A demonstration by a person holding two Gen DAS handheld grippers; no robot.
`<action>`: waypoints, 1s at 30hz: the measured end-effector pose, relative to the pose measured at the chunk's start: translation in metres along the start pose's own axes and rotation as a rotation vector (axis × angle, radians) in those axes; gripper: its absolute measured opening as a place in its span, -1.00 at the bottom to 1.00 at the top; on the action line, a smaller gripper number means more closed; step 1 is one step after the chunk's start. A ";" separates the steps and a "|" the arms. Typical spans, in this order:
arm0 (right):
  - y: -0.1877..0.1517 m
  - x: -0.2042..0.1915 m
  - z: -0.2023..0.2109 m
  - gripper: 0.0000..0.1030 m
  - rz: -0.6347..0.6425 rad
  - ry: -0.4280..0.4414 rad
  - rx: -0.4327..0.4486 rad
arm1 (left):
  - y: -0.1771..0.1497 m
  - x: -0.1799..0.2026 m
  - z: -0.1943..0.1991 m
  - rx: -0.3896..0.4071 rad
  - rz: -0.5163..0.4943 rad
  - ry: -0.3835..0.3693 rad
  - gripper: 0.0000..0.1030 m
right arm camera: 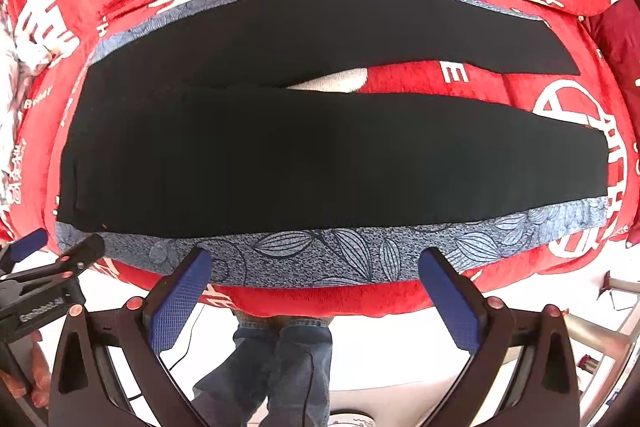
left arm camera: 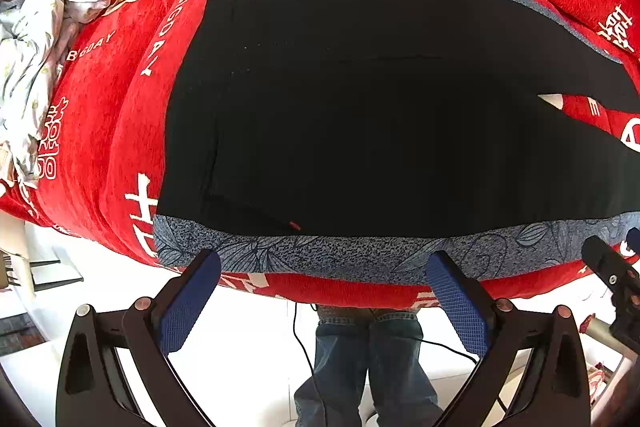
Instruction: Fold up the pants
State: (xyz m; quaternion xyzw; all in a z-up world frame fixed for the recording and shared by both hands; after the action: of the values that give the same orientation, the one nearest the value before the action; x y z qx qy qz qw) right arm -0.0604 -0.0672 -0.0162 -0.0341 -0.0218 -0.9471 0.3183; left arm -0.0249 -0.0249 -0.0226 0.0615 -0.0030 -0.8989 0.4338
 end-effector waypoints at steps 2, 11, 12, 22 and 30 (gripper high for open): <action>0.000 0.000 0.000 1.00 0.003 0.007 0.000 | -0.001 -0.001 -0.002 -0.004 0.009 -0.002 1.00; 0.000 -0.001 -0.011 1.00 0.008 0.002 -0.015 | -0.006 -0.005 -0.012 -0.004 0.041 -0.054 1.00; 0.000 0.000 -0.013 1.00 0.004 0.006 -0.017 | -0.007 -0.006 -0.013 -0.003 0.051 -0.063 1.00; 0.005 -0.007 -0.027 1.00 0.028 0.005 -0.039 | -0.009 -0.017 -0.026 -0.016 0.063 -0.017 1.00; 0.012 -0.010 -0.033 1.00 0.032 0.017 -0.056 | -0.005 -0.017 -0.028 -0.012 0.076 -0.034 1.00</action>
State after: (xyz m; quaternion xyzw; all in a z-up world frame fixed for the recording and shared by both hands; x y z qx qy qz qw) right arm -0.0469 -0.0722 -0.0499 -0.0354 0.0081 -0.9424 0.3324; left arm -0.0151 -0.0068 -0.0488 0.0435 -0.0073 -0.8827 0.4679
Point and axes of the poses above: each gripper's, at about its wrist camera, not at the fingertips, and z roughly against the way its jaws point, x to its right, y to its top, the point moved 1 cm from there along -z, roughly the way its jaws point, and after that the axes turned 5 degrees about -z, right-handed, at the moved point
